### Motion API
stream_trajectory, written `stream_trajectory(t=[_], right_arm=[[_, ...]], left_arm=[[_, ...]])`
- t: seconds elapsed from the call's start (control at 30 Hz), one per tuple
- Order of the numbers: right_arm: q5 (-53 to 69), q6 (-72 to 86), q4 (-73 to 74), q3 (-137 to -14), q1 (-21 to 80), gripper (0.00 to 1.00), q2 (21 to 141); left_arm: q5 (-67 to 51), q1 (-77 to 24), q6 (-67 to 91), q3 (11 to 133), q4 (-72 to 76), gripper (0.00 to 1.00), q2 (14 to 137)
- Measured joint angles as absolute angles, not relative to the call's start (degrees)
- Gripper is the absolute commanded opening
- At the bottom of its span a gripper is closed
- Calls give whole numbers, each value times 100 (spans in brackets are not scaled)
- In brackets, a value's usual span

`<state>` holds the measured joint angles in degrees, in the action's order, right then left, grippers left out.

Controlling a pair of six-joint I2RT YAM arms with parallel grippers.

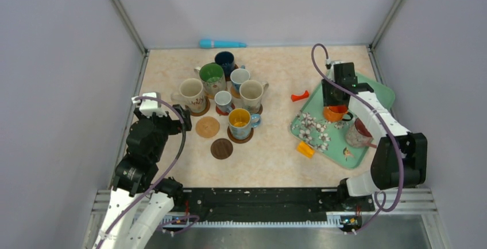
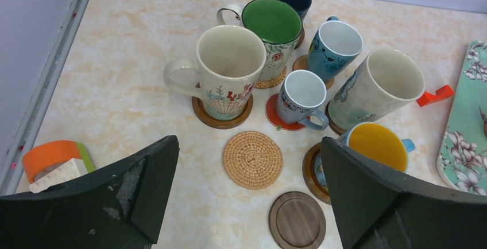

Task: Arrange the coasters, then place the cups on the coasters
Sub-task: Pick up the cup from the tray.

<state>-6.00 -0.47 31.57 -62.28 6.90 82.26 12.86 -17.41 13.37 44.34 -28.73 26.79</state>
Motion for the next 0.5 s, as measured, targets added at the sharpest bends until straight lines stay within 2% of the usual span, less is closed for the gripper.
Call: stream_trajectory(t=[0.5], right_arm=[[-493,-137,2947,-6010,690,26,8503]], left_arm=[[1291,-1741,1334,4434,-2873,99,2687]])
